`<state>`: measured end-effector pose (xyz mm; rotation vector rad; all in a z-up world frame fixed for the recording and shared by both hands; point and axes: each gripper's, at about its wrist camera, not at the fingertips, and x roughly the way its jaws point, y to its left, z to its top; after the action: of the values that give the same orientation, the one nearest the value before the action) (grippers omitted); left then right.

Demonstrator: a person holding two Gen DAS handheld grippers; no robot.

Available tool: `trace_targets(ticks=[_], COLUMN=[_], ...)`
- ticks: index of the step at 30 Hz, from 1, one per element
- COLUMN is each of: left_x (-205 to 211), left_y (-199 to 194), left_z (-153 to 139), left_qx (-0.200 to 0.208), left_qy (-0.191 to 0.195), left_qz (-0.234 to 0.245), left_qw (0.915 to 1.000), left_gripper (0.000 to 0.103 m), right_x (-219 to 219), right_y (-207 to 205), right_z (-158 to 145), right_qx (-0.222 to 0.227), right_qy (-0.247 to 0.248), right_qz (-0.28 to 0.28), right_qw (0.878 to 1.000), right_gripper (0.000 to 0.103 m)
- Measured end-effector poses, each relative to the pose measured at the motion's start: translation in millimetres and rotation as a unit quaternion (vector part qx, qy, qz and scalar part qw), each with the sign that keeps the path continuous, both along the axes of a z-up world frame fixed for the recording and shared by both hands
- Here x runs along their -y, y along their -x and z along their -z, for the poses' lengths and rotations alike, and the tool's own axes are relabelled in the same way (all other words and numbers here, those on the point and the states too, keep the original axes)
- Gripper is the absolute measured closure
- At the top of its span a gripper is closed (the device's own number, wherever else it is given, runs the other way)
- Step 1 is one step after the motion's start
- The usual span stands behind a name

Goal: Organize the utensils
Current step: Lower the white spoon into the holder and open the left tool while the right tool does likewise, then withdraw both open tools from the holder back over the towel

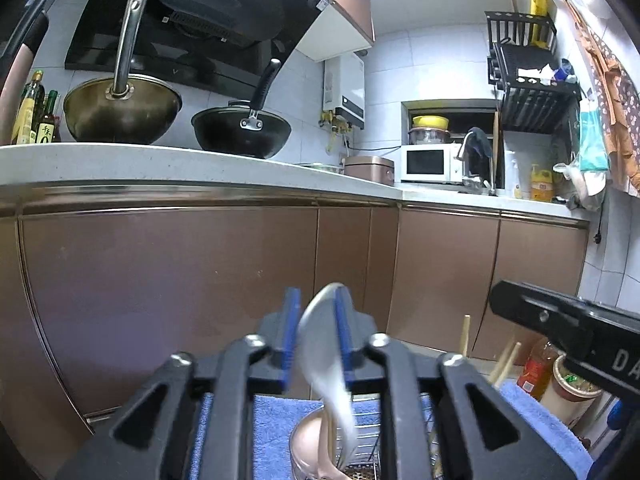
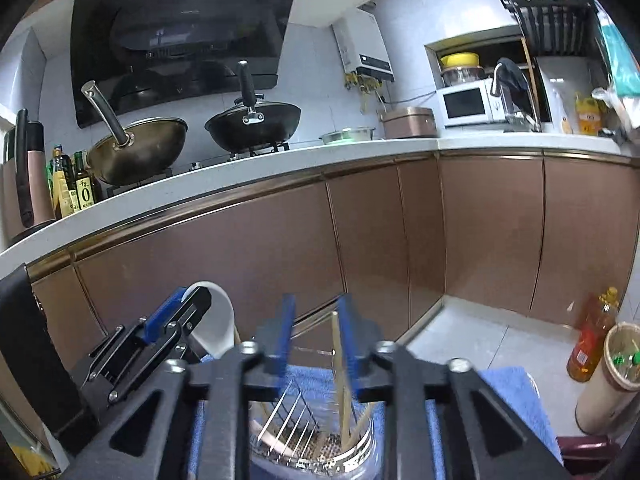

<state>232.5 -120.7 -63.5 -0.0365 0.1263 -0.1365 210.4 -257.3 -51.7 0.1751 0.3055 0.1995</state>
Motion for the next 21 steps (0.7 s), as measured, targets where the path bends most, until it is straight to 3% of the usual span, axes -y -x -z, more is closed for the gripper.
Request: trace_targets(ticks=[4, 16, 21], left_x=[-6.1, -62.9, -80.4], left_y=[9.1, 51.2, 74.7], left_z=[-6.9, -25.9, -17.2], left_qx=[0.007, -0.033, -0.071], left_qy=[0.004, 0.025, 0.006], left_qz=[0.0, 0.006, 0.002], left_qw=[1.0, 0.9991, 0.9975], left_gripper=[0.07, 0.062, 0.06], right_x=[9.1, 47.7, 57.9], right_y=[10.4, 68.9, 93.0], right_z=[0.5, 1.0, 19.1], right_qx=[-0.006, -0.024, -0.058], right_qy=[-0.003, -0.025, -0.026], right_qz=[0.01, 0.037, 0.044], right_qw=[1.0, 0.999, 0.997], right_gripper=[0.071, 0.071, 0.071])
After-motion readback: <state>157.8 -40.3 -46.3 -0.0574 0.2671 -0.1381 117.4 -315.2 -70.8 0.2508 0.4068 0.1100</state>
